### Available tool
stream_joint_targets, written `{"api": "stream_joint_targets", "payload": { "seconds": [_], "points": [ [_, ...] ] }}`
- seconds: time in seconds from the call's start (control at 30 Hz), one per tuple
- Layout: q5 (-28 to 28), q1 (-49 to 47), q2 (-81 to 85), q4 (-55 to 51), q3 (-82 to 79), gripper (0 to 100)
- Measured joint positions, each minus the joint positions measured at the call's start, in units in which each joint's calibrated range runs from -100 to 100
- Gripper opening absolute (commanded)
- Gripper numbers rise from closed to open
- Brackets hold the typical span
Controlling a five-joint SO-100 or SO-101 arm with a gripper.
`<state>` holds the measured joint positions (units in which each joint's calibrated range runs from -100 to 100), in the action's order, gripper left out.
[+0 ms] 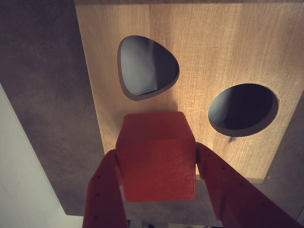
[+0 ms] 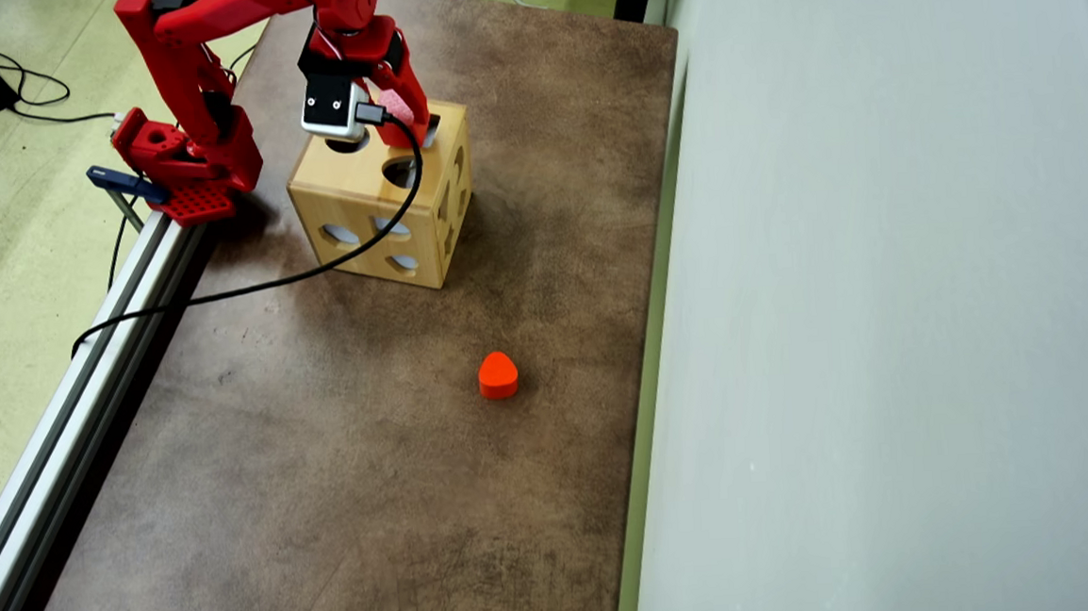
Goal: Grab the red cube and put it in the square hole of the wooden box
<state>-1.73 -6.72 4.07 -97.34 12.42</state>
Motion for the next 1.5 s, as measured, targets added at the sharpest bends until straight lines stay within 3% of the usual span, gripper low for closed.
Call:
{"api": "stream_joint_targets", "payload": {
  "seconds": [1.5],
  "points": [
    [0.0, -1.4, -3.5, 0.0, 2.3, 2]
  ]
}}
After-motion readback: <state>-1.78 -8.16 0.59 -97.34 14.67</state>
